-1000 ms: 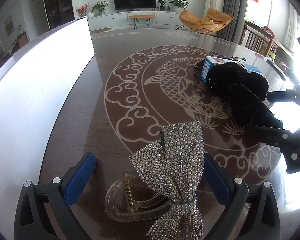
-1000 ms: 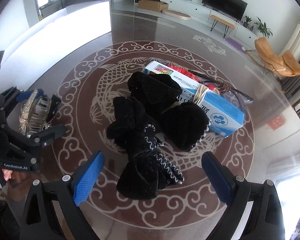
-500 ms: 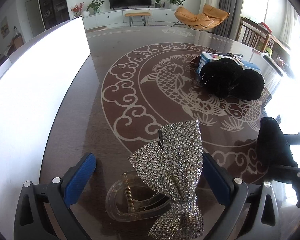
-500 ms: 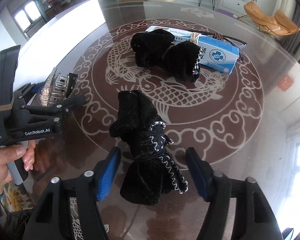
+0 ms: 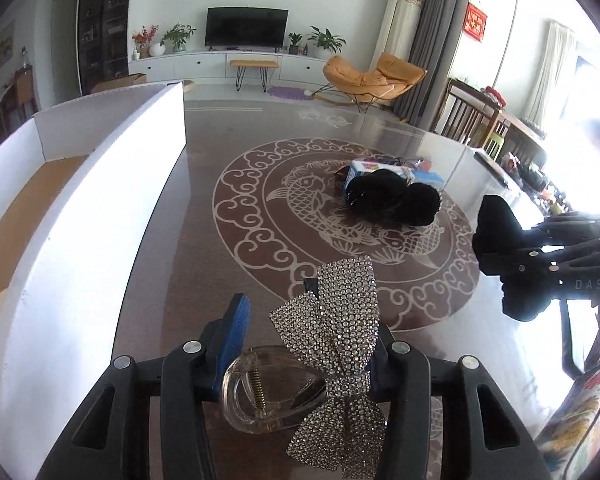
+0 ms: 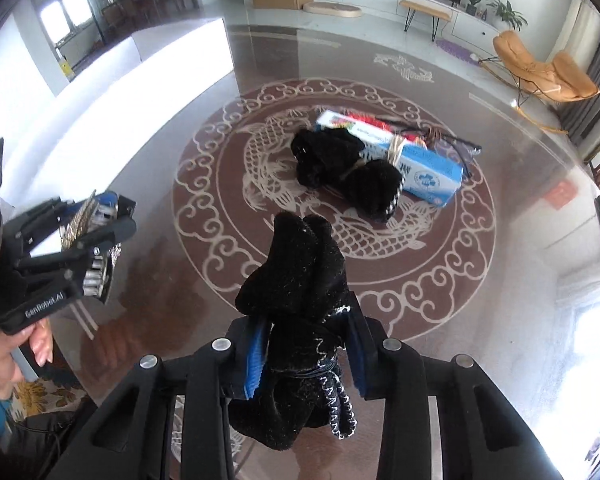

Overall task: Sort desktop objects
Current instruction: 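Carry the bow and black plush over the white bin and open both grippers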

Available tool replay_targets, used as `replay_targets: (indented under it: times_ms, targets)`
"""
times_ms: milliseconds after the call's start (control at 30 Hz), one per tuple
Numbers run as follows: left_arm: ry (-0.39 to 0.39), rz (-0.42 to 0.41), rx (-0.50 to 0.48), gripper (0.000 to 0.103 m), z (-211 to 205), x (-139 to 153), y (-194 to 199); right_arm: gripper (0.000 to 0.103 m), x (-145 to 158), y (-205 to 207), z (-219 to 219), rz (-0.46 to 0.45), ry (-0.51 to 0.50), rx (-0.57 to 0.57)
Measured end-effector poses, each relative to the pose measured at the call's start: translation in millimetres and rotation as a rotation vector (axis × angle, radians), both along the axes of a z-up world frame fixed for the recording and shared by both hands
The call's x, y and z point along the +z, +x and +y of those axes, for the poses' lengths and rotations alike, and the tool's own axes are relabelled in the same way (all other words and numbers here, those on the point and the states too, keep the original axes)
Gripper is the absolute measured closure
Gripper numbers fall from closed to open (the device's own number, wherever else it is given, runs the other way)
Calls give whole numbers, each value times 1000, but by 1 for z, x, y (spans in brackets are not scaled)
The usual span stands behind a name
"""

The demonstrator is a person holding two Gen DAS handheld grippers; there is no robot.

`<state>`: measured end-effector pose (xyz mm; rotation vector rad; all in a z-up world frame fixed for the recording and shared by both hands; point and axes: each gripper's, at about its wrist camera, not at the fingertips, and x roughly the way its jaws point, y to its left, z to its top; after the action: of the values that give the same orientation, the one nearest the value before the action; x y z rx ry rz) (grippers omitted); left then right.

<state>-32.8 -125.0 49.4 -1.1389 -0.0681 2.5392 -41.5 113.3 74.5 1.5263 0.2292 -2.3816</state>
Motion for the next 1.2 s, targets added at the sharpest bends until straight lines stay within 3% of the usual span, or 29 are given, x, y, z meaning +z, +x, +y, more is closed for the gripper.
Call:
replay_targets:
  times_ms: [167, 333, 500, 600, 733, 767, 800, 833, 867, 900, 933, 1033, 1133, 1200]
  targets:
    - [140, 79, 66, 54, -52, 64, 33, 68, 61, 1, -60, 111, -108, 63]
    - [56, 134, 211, 54, -139, 97, 36, 68, 102, 1, -166, 176, -247, 201]
    - [-42, 35, 390, 54, -228, 75, 18, 67, 99, 13, -274, 182, -345, 371]
    - [-90, -35, 457, 54, -264, 54, 9, 67, 76, 15, -323, 137, -338, 435]
    - [-94, -131, 487, 54, -286, 25, -4, 66, 32, 12, -363, 51, -320, 485]
    - [-96, -146, 498, 54, -288, 20, -6, 65, 22, 12, -369, 40, -313, 484]
    - [-97, -160, 508, 53, -290, 15, -8, 58, 13, 11, -374, 26, -309, 478]
    - [-93, -168, 516, 49, -291, 11, -10, 40, 4, 8, -376, 0, -313, 472]
    - [-90, -171, 527, 43, -292, 8, -10, 30, -3, 6, -376, -21, -317, 461]
    - [-94, -169, 547, 26, -292, 8, -10, 21, -6, 4, -373, -24, -325, 444]
    - [-101, -155, 572, 18, -293, 9, -9, 21, -5, 5, -369, -7, -338, 427]
    - [-116, -108, 615, 17, -293, 15, -6, 18, 9, 9, -344, 80, -370, 394]
    - [-108, -57, 631, 17, -289, 22, 1, 5, 29, 16, -308, 211, -385, 343]
    - [-103, -18, 627, 17, -281, 28, 8, 2, 38, 17, -281, 288, -388, 299]
